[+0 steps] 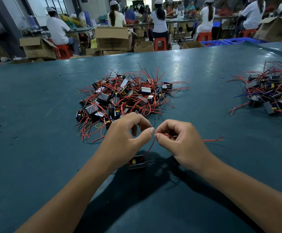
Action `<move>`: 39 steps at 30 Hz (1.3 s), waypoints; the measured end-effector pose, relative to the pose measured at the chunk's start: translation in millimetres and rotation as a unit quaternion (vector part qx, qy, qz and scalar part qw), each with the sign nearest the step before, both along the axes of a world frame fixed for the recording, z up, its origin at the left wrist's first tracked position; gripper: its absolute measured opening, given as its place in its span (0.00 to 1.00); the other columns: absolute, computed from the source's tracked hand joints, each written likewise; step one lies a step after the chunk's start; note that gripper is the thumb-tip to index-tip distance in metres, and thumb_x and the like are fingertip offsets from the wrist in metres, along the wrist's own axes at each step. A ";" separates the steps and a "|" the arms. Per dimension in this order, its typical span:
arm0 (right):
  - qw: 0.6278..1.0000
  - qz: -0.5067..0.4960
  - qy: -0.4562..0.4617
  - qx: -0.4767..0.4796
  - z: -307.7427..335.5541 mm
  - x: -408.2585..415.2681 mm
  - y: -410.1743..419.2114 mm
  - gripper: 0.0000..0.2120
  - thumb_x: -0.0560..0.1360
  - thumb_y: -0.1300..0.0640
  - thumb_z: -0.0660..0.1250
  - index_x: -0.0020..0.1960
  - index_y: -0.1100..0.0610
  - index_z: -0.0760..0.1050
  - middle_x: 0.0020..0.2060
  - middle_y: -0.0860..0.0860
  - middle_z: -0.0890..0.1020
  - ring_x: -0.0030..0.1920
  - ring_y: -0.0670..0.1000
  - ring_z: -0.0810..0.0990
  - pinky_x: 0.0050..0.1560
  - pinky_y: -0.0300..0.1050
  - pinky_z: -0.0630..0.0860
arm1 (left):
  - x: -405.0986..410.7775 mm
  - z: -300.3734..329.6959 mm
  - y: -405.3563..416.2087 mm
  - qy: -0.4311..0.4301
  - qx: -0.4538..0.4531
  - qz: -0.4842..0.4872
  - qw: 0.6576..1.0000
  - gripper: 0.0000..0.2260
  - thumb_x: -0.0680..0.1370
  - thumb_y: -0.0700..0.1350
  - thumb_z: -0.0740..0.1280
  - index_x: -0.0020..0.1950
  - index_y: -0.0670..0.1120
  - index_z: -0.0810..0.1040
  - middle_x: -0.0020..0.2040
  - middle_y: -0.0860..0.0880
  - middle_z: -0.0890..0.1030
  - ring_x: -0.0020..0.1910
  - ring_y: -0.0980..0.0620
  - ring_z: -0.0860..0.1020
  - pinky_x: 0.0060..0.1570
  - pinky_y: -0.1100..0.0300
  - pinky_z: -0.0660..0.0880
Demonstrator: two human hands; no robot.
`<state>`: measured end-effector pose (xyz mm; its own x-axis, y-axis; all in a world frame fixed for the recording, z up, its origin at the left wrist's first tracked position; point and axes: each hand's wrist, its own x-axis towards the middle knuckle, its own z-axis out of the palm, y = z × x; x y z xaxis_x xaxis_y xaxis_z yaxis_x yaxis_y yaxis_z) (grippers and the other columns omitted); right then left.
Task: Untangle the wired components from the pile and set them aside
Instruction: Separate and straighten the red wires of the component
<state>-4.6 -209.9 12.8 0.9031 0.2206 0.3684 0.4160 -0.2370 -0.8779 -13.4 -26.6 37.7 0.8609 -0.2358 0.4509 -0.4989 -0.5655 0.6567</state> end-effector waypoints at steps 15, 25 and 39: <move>0.989 0.009 -0.127 -0.079 3.6 -7.8 2.6 0.04 0.71 0.62 0.71 0.39 0.55 0.79 0.33 0.43 0.77 0.35 0.44 0.76 0.38 0.30 0.69 | 2.6 -2.5 -8.3 0.333 -0.207 0.001 0.920 0.17 0.77 0.41 0.67 0.28 0.48 0.79 0.27 0.48 0.72 0.25 0.53 0.65 0.27 0.63 0.61; 0.998 0.036 -0.049 -0.022 2.9 -3.2 -3.2 0.04 0.72 0.59 0.70 0.39 0.52 0.79 0.29 0.39 0.75 0.31 0.41 0.71 0.35 0.31 0.68 | 11.8 1.8 15.4 -0.072 0.084 -0.106 0.988 0.04 0.74 0.42 0.75 0.49 0.47 0.85 0.47 0.52 0.79 0.47 0.50 0.77 0.45 0.57 0.74; 0.997 0.065 -0.040 -0.018 3.9 -4.1 -1.4 0.05 0.72 0.58 0.70 0.39 0.50 0.79 0.32 0.41 0.78 0.33 0.41 0.74 0.37 0.32 0.70 | 10.8 6.0 21.6 -0.179 0.153 -0.107 0.966 0.07 0.76 0.48 0.72 0.45 0.46 0.86 0.45 0.50 0.80 0.43 0.49 0.77 0.45 0.51 0.75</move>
